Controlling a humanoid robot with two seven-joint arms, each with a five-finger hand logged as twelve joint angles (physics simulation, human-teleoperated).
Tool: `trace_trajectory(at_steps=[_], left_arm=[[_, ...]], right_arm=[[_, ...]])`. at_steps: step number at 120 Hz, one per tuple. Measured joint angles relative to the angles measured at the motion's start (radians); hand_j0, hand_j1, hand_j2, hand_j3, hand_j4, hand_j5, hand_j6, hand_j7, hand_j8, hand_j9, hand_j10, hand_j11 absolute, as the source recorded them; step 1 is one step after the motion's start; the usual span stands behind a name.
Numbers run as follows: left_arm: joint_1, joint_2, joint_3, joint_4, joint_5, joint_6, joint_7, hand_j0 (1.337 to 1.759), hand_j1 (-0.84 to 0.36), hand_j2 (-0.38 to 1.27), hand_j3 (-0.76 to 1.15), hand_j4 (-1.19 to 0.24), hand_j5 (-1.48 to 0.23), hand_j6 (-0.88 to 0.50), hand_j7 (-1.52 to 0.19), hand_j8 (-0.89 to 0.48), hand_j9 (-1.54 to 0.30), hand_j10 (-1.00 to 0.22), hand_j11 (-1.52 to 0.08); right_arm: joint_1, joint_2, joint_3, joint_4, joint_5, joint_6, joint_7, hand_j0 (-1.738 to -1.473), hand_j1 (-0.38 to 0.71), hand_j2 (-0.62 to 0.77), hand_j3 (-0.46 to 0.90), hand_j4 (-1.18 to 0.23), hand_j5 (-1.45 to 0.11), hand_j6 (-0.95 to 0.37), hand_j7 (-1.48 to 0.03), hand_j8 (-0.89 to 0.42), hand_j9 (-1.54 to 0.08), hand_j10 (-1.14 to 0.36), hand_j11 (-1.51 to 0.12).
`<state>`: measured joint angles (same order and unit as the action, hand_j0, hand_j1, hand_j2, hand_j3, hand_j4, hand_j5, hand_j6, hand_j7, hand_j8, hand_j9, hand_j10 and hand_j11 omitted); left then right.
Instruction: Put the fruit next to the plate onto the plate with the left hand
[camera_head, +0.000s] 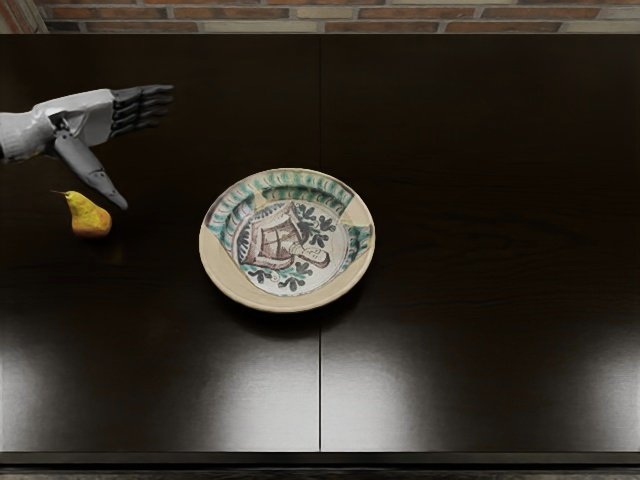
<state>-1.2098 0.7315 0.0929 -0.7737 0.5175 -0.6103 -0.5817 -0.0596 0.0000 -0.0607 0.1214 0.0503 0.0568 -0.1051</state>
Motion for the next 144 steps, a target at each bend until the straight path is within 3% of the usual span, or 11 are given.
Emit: trace_trajectory(at_steps=[36, 110, 144], left_arm=[[0.025, 0.048, -0.002, 0.01, -0.006, 0.0, 0.0, 1.658, 0.35, 0.0, 0.0, 0.0, 0.0, 0.0, 0.0, 0.0, 0.0, 0.0, 0.0], [0.117, 0.035, -0.015, 0.209, -0.012, 0.0, 0.0, 1.658, 0.35, 0.0, 0.0, 0.0, 0.0, 0.0, 0.0, 0.0, 0.0, 0.0, 0.0], [0.167, 0.016, -0.013, 0.253, -0.013, 0.0, 0.0, 1.658, 0.35, 0.0, 0.0, 0.0, 0.0, -0.01, 0.0, 0.0, 0.0, 0.0, 0.0]], right_arm=[[-0.004, 0.0, 0.001, -0.004, 0.002, -0.001, 0.004, -1.658, -0.32, 0.0, 0.0, -0.02, -0.03, -0.02, -0.03, -0.02, -0.03, -0.02, -0.03], [-0.004, 0.0, 0.001, -0.007, 0.002, -0.002, 0.008, -1.658, -0.32, 0.0, 0.0, -0.02, -0.03, -0.02, -0.03, -0.02, -0.03, -0.02, -0.03], [-0.006, 0.0, 0.0, -0.006, 0.002, -0.002, 0.008, -1.658, -0.32, 0.0, 0.0, -0.02, -0.03, -0.02, -0.03, -0.02, -0.03, -0.02, -0.03]])
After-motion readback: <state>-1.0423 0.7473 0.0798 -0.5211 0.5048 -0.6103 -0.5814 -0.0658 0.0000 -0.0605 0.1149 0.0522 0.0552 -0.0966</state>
